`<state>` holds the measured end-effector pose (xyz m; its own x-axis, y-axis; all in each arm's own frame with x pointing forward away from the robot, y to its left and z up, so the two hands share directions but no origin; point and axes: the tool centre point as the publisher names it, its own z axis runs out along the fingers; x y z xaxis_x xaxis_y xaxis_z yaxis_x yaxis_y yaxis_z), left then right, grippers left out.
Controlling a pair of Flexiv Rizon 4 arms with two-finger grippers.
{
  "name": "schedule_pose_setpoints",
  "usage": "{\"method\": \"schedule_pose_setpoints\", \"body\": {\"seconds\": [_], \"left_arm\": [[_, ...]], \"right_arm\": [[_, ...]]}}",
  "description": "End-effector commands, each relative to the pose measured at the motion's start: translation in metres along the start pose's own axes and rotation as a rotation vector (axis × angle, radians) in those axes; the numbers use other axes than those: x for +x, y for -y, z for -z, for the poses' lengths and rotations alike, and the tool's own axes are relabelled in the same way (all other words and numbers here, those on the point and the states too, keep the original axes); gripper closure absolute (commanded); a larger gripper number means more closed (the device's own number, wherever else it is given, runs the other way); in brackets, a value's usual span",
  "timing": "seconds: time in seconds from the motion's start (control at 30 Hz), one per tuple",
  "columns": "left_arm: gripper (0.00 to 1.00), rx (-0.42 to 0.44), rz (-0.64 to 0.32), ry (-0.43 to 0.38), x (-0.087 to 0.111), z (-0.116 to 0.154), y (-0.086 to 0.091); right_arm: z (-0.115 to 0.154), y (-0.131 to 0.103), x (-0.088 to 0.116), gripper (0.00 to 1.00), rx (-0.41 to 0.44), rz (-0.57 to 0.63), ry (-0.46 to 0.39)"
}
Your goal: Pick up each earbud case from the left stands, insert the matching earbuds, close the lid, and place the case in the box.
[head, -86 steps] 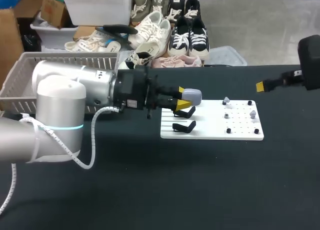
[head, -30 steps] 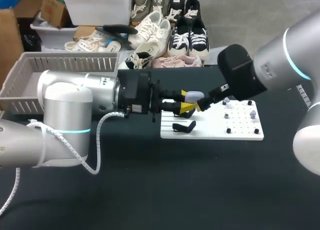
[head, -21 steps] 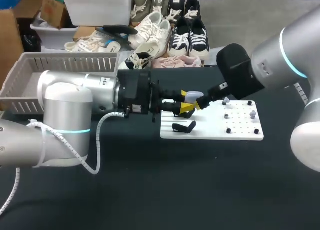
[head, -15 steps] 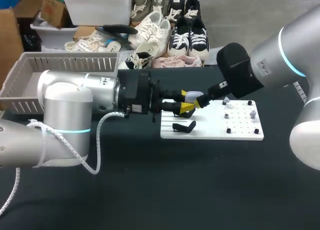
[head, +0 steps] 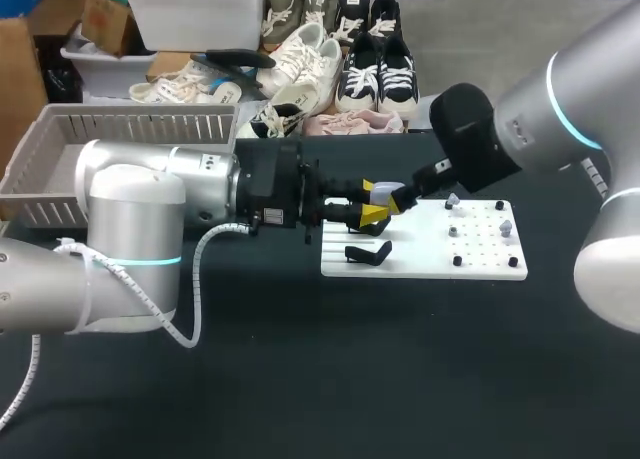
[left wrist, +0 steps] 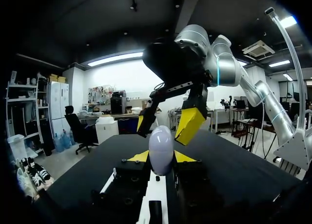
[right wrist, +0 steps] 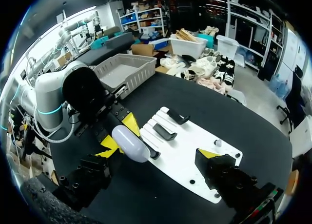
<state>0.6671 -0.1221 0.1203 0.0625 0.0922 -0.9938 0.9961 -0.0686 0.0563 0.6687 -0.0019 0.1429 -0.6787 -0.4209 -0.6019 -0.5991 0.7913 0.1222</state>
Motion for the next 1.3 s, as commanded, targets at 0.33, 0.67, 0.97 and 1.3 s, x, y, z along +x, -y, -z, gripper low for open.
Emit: {"method": "schedule_pose_setpoints", "body": {"seconds": [0.33,0.67,0.97,1.3], "left_arm": [[1.0,-0.005,-0.001,0.001,0.0,0.0,0.001],[1.0,-0.005,-0.001,0.001,0.0,0.0,0.001],[1.0,-0.005,-0.001,0.001,0.0,0.0,0.001],[1.0,-0.005,-0.001,0.001,0.0,0.0,0.001]], "right_arm": [[0.003,0.002,-0.007,0.0,0.038,-0.012,0.03],[0.021,0.004,-0.033,0.0,0.132,0.05,0.092],[0.062,0.038,-0.02,0.0,0.368,0.078,0.034],[0.062,0.086,0.038,0.0,0.557,0.037,-0.264]]}}
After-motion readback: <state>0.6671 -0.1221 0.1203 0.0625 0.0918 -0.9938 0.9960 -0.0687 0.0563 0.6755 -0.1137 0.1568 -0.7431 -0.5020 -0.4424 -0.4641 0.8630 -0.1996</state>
